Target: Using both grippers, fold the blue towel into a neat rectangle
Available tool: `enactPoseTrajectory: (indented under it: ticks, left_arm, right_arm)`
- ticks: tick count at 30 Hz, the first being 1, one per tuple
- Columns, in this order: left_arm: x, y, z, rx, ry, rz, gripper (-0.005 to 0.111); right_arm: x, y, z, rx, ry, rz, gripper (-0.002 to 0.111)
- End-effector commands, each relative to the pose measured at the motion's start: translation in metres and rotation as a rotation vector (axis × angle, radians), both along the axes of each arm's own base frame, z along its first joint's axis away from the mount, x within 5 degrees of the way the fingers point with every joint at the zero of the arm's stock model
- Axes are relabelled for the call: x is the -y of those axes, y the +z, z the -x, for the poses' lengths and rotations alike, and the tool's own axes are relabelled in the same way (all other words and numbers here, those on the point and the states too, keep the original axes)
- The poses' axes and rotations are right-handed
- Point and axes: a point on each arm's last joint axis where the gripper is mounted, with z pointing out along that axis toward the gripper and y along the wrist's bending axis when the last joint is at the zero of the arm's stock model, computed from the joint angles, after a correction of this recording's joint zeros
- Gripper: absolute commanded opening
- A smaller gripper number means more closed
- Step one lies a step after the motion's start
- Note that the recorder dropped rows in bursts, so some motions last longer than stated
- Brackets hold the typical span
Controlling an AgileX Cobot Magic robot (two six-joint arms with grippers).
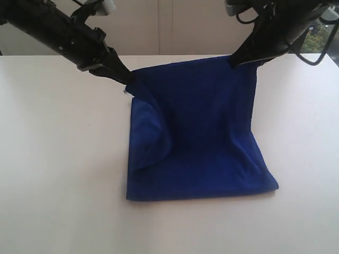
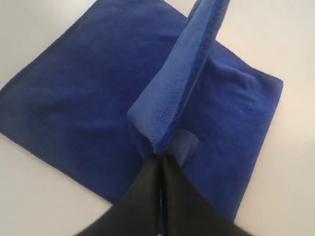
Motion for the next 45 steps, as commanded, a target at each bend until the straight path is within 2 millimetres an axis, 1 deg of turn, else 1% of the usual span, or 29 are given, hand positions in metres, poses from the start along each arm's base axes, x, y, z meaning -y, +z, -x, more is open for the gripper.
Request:
enactPoseTrajectory:
  ticks: [1,4,6,9,12,14,17,20,25,27,31,35,39,42,45]
  left_arm:
    - [0.007,0.019,0.013,-0.002,-0.058,-0.033,0.0]
    - [0.021,0.029,0.021,0.027,-0.115,-0.04,0.0]
    - [0.03,0.034,0.027,0.052,-0.175,-0.089,0.0]
    - [0.033,0.04,0.031,0.076,-0.185,-0.222,0.0]
    - [0.032,0.046,0.034,0.082,-0.195,-0.298,0.0]
    - [0.031,0.053,0.037,0.069,-0.22,-0.303,0.0]
    - [0.034,0.063,0.043,0.06,-0.257,-0.31,0.0]
    - [0.042,0.071,0.055,0.07,-0.307,-0.314,0.0]
    - [0.052,0.083,0.075,0.139,-0.356,-0.354,0.0]
    - [0.053,0.088,0.08,0.146,-0.341,-0.365,0.0]
    - [0.047,0.101,0.089,0.142,-0.28,-0.347,0.0]
    - [0.042,0.119,0.102,0.153,-0.245,-0.297,0.0]
    - [0.036,0.131,0.111,0.128,-0.175,-0.263,0.0]
    - [0.034,0.129,0.116,0.078,-0.132,-0.251,0.0]
    - [0.032,0.117,0.124,0.013,-0.117,-0.268,0.0]
  right_arm:
    - [-0.001,0.012,0.009,-0.001,0.032,-0.008,0.0]
    - [-0.007,0.01,0.014,-0.027,0.057,0.007,0.0]
    - [-0.011,0.007,0.017,-0.034,0.074,0.016,0.0]
    - [-0.008,0.006,0.022,-0.038,0.075,0.027,0.0]
    - [-0.005,0.01,0.028,-0.024,0.078,0.041,0.0]
    - [-0.003,0.017,0.034,-0.003,0.079,0.036,0.0]
    - [0.001,0.033,0.044,0.031,0.076,0.027,0.0]
    - [0.005,0.049,0.057,0.053,0.071,0.01,0.0]
    - [0.013,0.068,0.078,0.052,0.077,0.024,0.0]
    - [0.014,0.073,0.085,0.043,0.08,0.01,0.0]
    - [0.012,0.078,0.099,-0.001,0.131,-0.026,0.0]
    - [0.011,0.074,0.11,-0.029,0.161,-0.056,0.0]
    - [0.015,0.069,0.122,-0.042,0.161,-0.057,0.0]
    - [0.019,0.069,0.133,-0.029,0.162,-0.063,0.0]
    - [0.022,0.07,0.143,-0.017,0.161,-0.069,0.0]
